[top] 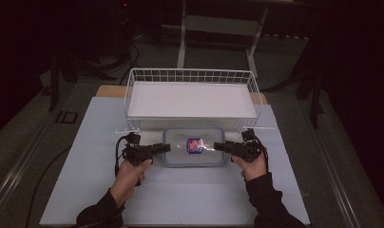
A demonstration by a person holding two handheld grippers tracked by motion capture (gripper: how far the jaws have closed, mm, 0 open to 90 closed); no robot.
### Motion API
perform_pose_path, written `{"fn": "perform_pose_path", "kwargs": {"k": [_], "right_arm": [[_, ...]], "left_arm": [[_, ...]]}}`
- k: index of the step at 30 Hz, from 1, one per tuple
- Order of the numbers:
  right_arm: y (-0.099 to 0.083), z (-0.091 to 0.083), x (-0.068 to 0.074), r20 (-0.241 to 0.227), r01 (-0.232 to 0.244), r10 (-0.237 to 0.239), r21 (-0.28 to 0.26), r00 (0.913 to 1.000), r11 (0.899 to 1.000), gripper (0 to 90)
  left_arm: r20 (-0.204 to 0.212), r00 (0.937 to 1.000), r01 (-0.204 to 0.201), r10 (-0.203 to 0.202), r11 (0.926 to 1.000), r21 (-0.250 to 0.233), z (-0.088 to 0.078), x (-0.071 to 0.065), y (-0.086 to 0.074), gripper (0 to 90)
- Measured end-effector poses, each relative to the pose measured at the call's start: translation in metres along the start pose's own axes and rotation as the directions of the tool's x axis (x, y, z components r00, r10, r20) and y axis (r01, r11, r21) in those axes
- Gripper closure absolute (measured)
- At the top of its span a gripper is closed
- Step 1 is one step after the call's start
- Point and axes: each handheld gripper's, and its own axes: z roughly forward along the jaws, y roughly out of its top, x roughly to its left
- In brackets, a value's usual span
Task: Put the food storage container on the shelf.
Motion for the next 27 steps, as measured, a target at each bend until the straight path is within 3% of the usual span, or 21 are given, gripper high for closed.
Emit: {"fn": "perform_pose_path", "kwargs": {"k": [4,12,16,20,23,24,27], "right_arm": [[0.002,0.003,-0.004,0.005,0.007,-0.007,-0.021,1.0,1.0,42.1],[0.0,0.01,-0.018,0.019,-0.02,0.021,-0.015,0.9996,1.0,41.9],[0.0,0.018,-0.023,0.03,-0.008,0.009,-0.012,0.9995,1.0,41.2],[0.001,0.021,-0.028,0.022,-0.038,0.039,-0.004,0.999,0.999,40.7],[0.002,0.023,-0.028,0.032,-0.021,0.021,-0.015,0.9993,1.0,37.5],[0.002,0.024,-0.024,0.044,-0.036,0.036,-0.006,0.9984,0.999,35.9],[0.002,0.028,-0.023,0.072,0.0,0.003,-0.033,0.9974,0.999,32.7]], "left_arm": [[-0.016,0.9999,0.001,-0.001,0.9997,-0.024,0.006,0.0,0.001,54.2],[-0.041,0.9991,0.011,-0.012,0.9998,-0.018,0.019,0.01,0.002,53.4],[-0.033,0.9991,0.026,-0.027,0.9995,-0.019,0.024,0.017,0.0,53.2],[-0.036,0.999,0.024,-0.026,0.9991,-0.034,0.026,0.017,0.0,52.9],[-0.042,0.9991,-0.006,0.003,0.9979,-0.065,0.028,0.018,0.0,51.3],[-0.055,0.9982,-0.027,0.024,0.9975,-0.065,0.029,0.017,0.001,50.4],[-0.082,0.9957,-0.05,0.044,0.9958,-0.076,0.03,0.015,0.003,48.1]]}}
